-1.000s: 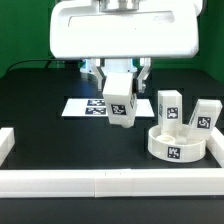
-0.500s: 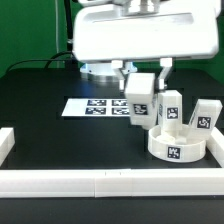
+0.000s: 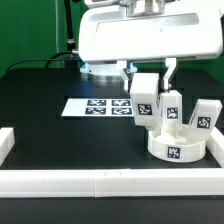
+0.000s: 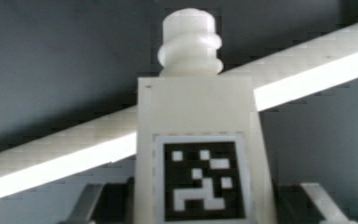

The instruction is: Assemble stool

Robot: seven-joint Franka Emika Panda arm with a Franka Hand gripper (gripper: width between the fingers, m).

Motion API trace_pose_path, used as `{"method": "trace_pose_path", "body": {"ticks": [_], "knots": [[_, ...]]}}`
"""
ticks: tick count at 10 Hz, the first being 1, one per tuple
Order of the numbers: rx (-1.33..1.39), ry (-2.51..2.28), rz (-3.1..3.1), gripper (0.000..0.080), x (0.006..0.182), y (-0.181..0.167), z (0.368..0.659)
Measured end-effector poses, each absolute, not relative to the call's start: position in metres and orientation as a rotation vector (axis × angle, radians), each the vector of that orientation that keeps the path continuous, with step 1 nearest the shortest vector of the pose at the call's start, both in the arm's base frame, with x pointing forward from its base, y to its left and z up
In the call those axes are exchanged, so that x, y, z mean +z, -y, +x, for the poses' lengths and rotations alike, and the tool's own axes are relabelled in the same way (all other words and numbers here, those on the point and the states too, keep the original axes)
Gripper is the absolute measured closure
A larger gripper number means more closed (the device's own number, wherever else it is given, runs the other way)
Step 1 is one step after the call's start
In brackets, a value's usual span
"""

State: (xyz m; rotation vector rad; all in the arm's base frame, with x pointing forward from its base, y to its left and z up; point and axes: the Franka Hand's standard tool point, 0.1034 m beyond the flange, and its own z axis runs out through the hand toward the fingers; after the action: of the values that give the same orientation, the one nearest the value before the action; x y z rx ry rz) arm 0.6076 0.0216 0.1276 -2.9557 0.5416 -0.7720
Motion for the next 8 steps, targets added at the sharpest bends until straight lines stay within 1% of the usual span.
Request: {"method": "trace_pose_path", "body": {"ticks": [2, 3, 5, 6, 8], "knots": [[-0.932, -0.504, -2.922, 0.0463, 0.128, -0.032, 0.594], [-0.921, -0.494, -2.933, 0.0463, 0.124, -0.031, 0.593], [-0.915, -0.472, -2.944, 0.0463, 0.123, -0.032, 0.592], [-0.901, -0.420, -2.962, 0.0463, 0.120, -0.039, 0.587], [-0.904, -0.305, -2.981, 0.0463, 0.125, -0.054, 0.583]]}}
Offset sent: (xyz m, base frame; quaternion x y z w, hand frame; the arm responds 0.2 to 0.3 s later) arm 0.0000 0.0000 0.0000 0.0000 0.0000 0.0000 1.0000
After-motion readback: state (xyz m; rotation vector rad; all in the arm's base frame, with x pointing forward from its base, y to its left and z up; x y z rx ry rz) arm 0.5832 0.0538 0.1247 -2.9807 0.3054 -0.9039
